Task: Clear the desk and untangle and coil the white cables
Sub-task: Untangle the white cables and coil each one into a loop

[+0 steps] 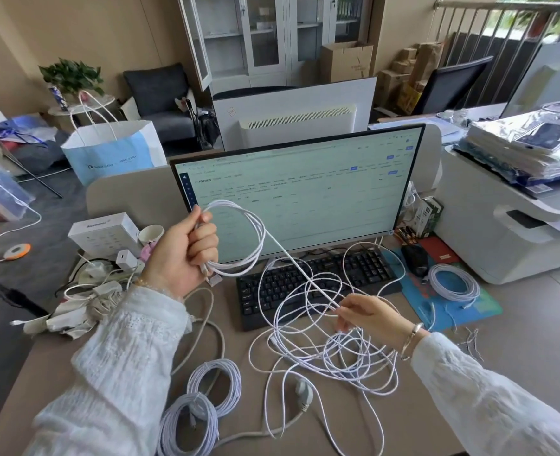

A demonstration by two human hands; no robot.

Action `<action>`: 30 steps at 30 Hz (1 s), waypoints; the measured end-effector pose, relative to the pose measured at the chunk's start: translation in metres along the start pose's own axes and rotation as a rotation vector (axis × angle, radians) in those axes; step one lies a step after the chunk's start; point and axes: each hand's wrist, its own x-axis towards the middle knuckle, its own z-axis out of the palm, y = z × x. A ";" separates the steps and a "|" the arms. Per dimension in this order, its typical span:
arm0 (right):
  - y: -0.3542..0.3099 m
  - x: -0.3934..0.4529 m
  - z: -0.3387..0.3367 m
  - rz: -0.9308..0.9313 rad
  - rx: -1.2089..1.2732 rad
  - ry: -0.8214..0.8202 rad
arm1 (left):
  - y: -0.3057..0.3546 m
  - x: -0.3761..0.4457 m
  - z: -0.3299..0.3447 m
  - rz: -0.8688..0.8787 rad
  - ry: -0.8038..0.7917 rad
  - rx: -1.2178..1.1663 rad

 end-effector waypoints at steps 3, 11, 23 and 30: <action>-0.007 -0.002 0.000 -0.019 -0.039 0.101 | -0.007 0.003 0.000 0.057 0.068 0.028; -0.079 -0.020 0.013 -0.227 -0.453 0.174 | -0.028 0.018 0.009 0.151 0.147 0.070; -0.143 -0.028 0.009 -0.531 -0.803 0.330 | -0.060 0.004 0.030 0.029 -0.049 0.657; -0.152 -0.023 -0.004 -0.533 -0.782 0.335 | -0.069 -0.006 0.045 -0.072 -0.163 0.684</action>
